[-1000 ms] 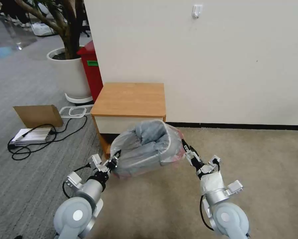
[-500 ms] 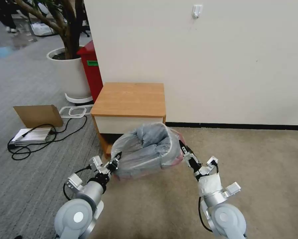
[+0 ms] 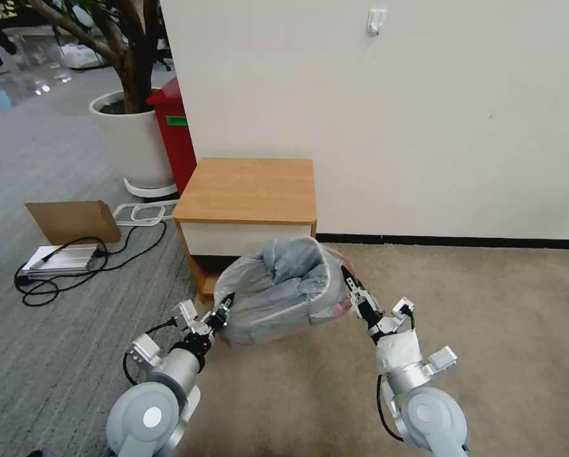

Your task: Pick up the garbage bag from the table and place it over the trash can.

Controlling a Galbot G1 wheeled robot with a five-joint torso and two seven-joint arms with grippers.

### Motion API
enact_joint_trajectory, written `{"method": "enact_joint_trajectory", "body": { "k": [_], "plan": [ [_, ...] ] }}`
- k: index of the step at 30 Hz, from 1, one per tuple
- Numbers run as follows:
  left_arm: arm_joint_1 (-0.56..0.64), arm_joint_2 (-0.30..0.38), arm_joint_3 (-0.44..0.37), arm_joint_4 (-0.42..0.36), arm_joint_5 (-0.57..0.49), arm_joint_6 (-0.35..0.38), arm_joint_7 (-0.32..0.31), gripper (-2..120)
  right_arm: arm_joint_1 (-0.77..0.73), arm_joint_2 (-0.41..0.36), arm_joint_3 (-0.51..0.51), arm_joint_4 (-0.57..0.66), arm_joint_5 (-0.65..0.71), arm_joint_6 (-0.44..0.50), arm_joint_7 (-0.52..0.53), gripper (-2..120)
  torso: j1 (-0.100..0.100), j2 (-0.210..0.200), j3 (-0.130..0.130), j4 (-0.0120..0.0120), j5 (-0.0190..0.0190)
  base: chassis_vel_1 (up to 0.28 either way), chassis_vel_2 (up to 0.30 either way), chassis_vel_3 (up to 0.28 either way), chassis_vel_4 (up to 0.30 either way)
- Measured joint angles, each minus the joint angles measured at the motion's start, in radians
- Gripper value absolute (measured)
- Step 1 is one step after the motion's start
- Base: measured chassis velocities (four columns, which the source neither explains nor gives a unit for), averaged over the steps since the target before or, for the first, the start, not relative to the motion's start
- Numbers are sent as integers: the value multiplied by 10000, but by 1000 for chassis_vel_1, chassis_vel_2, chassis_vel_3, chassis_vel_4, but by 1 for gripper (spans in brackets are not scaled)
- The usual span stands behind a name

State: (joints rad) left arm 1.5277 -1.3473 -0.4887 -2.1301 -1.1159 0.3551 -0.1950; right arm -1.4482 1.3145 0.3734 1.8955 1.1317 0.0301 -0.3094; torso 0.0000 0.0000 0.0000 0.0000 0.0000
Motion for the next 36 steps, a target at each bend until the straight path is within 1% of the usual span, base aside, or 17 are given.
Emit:
{"method": "enact_joint_trajectory", "body": {
  "k": [1,2,5,6,7,8,15,20,24,32,33,35,36],
  "plan": [
    [24,-3,16,0,44,7,47,5,19,2,0,-13,-29,7,4,22,0,0,0,0,0,0,0,0,0],
    [24,-3,16,0,44,7,47,5,19,2,0,-13,-29,7,4,22,0,0,0,0,0,0,0,0,0],
    [98,-17,60,-11,120,45,160,5,80,-10,12,-62,-77,41,23,7,0,0,0,0,0,0,0,0,0],
    [113,-17,67,-22,128,58,182,5,97,-16,17,-69,-84,59,27,4,0,0,0,0,0,0,0,0,0],
    [113,-17,67,-22,128,58,182,5,97,-16,17,-69,-84,59,27,4,0,0,0,0,0,0,0,0,0],
    [133,-18,70,-42,135,76,205,5,116,-22,26,-82,-97,79,30,0,0,0,0,1,0,0,0,0,0],
    [207,-18,69,-124,147,119,278,5,213,-27,78,-261,-150,243,288,0,0,0,0,0,0,0,0,0,0],
    [302,-27,97,-206,166,144,392,5,385,-13,93,-430,-279,362,708,0,-1,0,0,1,1,0,0,0,0],
    [305,-66,114,-320,167,171,424,5,529,-10,88,-707,-669,364,1173,0,0,0,0,0,1,0,0,0,0],
    [301,-96,121,-349,203,174,426,5,545,3,86,-904,-988,370,1307,0,0,0,0,0,0,0,0,0,0],
    [265,-93,125,-301,379,174,431,5,491,25,122,-816,-1233,444,1342,4,0,0,0,0,1,0,0,0,0],
    [254,-89,130,-286,420,174,433,5,473,31,139,-762,-1316,464,1346,5,0,0,0,0,0,0,0,0,0],
    [206,-71,124,-237,540,169,426,5,358,46,196,-520,-1623,502,1416,11,-1,-1,-1,0,-1,0,0,0,0]
  ]
}}
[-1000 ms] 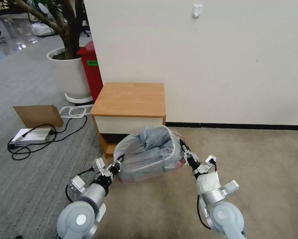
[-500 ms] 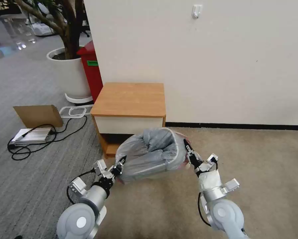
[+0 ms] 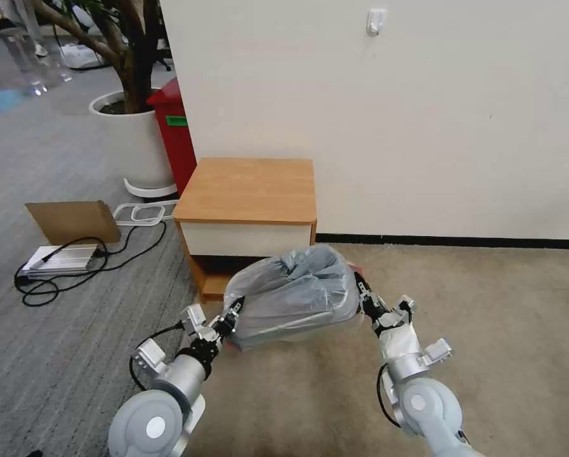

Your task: Pick up the garbage bag from the table and place it over the trash can.

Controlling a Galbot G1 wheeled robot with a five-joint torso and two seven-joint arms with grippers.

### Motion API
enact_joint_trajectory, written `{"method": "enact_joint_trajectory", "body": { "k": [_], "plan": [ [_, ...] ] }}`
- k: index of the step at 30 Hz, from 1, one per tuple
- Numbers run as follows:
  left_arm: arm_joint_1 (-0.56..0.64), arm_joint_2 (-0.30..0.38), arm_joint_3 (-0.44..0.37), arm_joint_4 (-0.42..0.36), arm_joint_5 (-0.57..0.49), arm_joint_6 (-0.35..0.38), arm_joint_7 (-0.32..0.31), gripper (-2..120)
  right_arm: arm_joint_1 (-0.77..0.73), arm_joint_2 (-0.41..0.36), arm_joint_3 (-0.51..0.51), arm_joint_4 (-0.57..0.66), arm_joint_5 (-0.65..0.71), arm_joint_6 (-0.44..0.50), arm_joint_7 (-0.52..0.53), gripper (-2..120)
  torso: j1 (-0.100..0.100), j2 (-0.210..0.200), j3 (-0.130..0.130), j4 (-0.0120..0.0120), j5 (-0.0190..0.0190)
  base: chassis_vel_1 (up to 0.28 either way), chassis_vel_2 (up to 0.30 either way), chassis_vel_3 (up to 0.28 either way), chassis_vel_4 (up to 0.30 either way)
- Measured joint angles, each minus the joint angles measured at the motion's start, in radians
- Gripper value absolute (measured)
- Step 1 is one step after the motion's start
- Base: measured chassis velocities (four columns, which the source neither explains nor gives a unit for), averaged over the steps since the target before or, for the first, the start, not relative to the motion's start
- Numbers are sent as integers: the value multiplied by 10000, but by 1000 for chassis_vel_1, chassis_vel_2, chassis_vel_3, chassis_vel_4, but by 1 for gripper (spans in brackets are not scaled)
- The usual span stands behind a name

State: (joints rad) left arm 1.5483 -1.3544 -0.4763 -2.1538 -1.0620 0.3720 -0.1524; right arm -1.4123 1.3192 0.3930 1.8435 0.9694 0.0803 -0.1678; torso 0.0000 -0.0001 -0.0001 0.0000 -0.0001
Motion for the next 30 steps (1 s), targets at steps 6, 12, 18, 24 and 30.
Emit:
{"method": "enact_joint_trajectory", "body": {
  "k": [6,12,18,24,30],
  "plan": [
    [-238,47,-188,132,147,-54,-377,5,-439,-1,262,462,-254,-131,290,35,0,0,1,0,0,0,0,0,0],
    [-345,161,-206,229,540,-50,-667,5,-649,1,638,932,-90,-107,288,55,1,0,1,-1,2,0,0,0,0],
    [-273,374,226,413,3002,-79,-478,5,-535,-414,758,2500,-2677,248,-31,77,0,0,0,0,-2,0,0,0,0],
    [-219,891,638,520,5451,-329,30,5,35,-1998,49,3351,-7994,203,-359,78,0,0,1,1,1,0,0,0,0],
    [-424,983,908,520,7142,-312,105,5,1269,-3432,-849,3409,-9550,-753,-919,57,0,0,1,1,2,0,0,0,0]
  ]
}}
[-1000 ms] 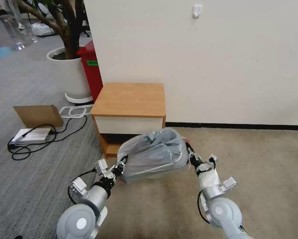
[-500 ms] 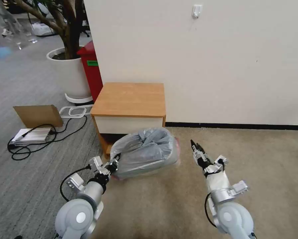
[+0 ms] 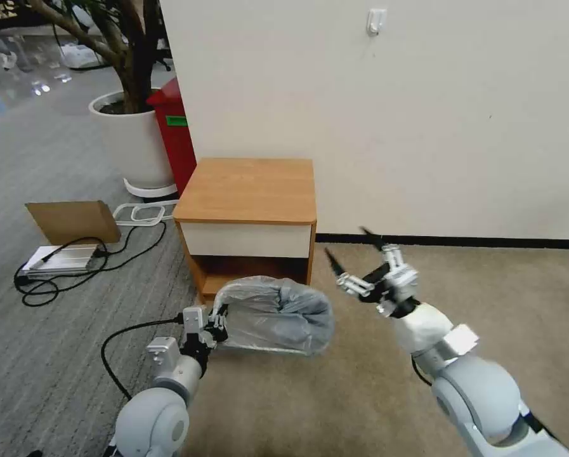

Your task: Pick up the garbage bag from the table and place it over the trash can.

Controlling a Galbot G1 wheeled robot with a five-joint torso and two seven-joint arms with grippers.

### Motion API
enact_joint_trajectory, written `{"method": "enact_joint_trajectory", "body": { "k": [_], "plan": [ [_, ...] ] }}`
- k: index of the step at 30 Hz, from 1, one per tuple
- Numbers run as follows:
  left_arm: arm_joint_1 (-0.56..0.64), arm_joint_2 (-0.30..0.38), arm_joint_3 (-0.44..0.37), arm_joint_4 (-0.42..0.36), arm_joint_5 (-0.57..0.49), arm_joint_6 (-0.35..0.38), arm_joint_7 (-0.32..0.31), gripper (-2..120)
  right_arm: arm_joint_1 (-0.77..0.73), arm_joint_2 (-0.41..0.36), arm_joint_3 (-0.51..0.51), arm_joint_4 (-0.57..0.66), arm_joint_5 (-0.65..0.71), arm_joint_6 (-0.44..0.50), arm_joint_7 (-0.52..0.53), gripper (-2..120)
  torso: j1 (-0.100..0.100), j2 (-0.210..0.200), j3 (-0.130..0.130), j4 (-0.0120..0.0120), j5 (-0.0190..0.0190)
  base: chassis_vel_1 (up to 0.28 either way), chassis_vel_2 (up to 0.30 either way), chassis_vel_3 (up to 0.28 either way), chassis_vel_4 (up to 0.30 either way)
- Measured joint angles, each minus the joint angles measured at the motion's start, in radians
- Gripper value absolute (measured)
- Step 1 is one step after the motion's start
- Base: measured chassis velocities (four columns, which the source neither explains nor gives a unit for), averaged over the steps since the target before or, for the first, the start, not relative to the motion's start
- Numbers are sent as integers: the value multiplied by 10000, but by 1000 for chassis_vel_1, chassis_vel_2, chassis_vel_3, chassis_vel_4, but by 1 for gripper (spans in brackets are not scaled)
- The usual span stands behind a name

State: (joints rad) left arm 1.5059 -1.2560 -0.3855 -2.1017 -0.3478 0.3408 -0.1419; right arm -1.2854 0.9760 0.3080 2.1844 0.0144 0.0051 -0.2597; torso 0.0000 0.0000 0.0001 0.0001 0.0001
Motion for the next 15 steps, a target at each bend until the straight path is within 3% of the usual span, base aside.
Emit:
{"method": "enact_joint_trajectory", "body": {
  "k": [7,11,15],
  "plan": [
    [-145,-258,494,123,1215,-49,57,5,1485,-1503,-1878,16,-208,-1643,-571,30,0,0,0,0,0,0,0,0,0],
    [-217,-377,642,187,1486,-89,71,5,1892,-1678,-2460,-150,-198,-2039,-610,20,0,0,0,-2,-1,0,0,0,0],
    [-393,-528,885,369,1740,-115,48,5,2391,-1598,-3446,-696,-54,-2573,-536,1,0,0,0,0,1,0,0,0,0]
  ]
}}
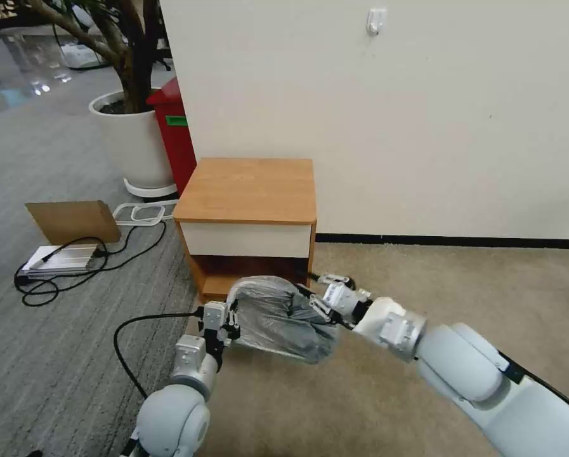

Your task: Pick up the garbage bag from the table and place it over the trash can.

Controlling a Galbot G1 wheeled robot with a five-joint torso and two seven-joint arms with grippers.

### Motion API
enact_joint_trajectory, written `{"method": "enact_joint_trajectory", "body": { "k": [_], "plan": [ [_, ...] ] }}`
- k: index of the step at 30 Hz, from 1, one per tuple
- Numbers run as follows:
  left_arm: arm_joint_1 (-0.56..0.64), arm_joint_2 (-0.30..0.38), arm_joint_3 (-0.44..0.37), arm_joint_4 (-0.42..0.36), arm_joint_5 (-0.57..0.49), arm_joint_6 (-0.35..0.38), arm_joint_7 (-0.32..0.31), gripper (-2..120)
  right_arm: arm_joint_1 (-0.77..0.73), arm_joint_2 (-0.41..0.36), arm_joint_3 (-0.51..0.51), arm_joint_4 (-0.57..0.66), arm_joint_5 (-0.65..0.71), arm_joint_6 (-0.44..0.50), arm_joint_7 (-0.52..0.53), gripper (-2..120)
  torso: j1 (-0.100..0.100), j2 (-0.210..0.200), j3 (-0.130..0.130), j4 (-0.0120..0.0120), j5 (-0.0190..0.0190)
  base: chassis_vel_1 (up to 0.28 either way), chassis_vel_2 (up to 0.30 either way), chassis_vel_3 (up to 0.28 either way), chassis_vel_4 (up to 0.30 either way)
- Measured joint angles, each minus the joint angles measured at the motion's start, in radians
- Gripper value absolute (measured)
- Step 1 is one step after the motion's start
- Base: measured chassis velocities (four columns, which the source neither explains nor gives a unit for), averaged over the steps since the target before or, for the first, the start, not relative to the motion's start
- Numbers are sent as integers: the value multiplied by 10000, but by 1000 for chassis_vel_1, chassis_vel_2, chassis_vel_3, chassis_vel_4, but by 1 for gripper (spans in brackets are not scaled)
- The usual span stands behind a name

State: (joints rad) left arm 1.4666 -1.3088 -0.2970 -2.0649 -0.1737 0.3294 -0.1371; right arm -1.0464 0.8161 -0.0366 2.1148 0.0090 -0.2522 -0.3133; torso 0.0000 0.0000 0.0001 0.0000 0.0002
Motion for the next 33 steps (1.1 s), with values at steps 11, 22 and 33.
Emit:
{"method": "enact_joint_trajectory", "body": {
  "k": [11,22,33],
  "plan": [
    [-116,-48,344,151,443,45,-46,5,408,-20,-738,-1162,-58,-248,67,0,0,0,0,-1,-1,0,0,0,0],
    [-175,-195,578,158,769,81,-66,5,694,261,-1235,-2135,-393,-389,-213,0,0,0,-1,-1,-1,0,0,0,0],
    [-33,-308,1101,148,1385,90,-78,5,1391,772,-2029,-2764,-631,-704,-224,0,0,0,-1,1,-2,0,0,0,0]
  ]
}}
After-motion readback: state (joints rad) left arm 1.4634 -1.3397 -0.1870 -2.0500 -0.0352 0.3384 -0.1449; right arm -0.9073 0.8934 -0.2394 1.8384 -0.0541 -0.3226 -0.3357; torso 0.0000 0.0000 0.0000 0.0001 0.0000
